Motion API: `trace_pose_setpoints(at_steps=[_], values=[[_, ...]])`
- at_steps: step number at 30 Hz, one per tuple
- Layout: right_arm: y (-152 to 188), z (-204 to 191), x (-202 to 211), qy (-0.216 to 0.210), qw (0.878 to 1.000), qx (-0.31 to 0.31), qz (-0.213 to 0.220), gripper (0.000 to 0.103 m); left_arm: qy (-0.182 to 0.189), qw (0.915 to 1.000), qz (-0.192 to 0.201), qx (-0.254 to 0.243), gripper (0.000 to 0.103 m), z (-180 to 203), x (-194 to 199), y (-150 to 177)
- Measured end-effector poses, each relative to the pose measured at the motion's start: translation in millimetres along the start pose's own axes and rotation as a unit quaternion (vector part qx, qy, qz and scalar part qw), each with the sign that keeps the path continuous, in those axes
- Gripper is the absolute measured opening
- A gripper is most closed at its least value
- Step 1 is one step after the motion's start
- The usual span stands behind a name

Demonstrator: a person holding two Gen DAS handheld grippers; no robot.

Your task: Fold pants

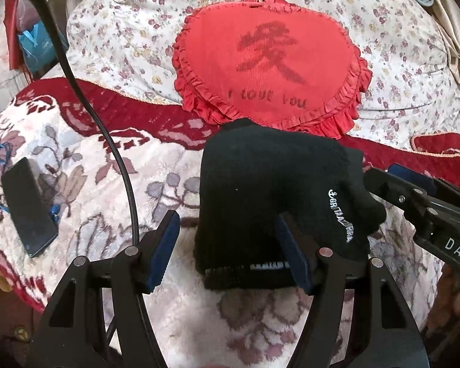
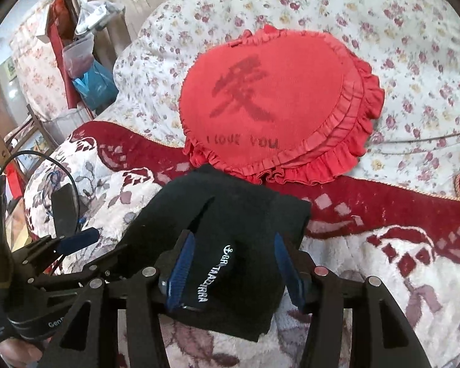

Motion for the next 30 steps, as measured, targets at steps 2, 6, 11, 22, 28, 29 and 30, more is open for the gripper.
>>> trace_pose_setpoints(at_steps=[2, 6, 11, 22, 28, 29, 30], values=[[-0.3, -1.0, 4.8, 0.001, 1.0, 0.001, 0.002, 0.055, -0.004, 1.0, 0.007, -0.005, 0.066, 0.9, 7.4, 0.7], [-0.2, -2.7, 16.1, -0.001, 1.0, -0.005, 0.008, 0.057, -0.013, 0.9995, 0.026, -0.013, 0.066, 2.2, 23.8, 0.5], [-1.1, -8.5, 28.2, -0.001, 1.0, 0.0, 0.013, 0.06, -0.015, 0.999, 0.042, -0.011, 0.066, 2.5, 38.7, 0.2], [-3.9, -17.6, 41.6, -0.007, 1.0, 0.006, 0.021, 0.062, -0.021, 0.9975, 0.067, -0.007, 0.066, -0.6, 62.6, -3.2], [-2.6, -20.0, 44.4, -0.005, 1.0, 0.007, 0.02, 0.063, -0.024, 0.9972, 0.071, -0.003, 0.066, -3.0, 66.7, -6.3], [-1.6, -20.3, 44.4, -0.006, 1.0, 0.005, 0.019, 0.063, -0.025, 0.9971, 0.072, -0.001, 0.066, -3.8, 67.5, -7.0], [-0.3, -20.3, 43.8, -0.008, 1.0, 0.005, 0.016, 0.063, -0.026, 0.997, 0.073, 0.0, 0.066, -4.4, 68.2, -7.2]])
Point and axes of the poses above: each gripper's, at about its wrist camera, not at the fingertips, and x roughly against the way its jaws point, z to its right, y to its underside, the point moved 9 cm from there along -x, roughly the way its jaws point, and after that the axes turned 4 degrees about y, right-handed, at the moved point
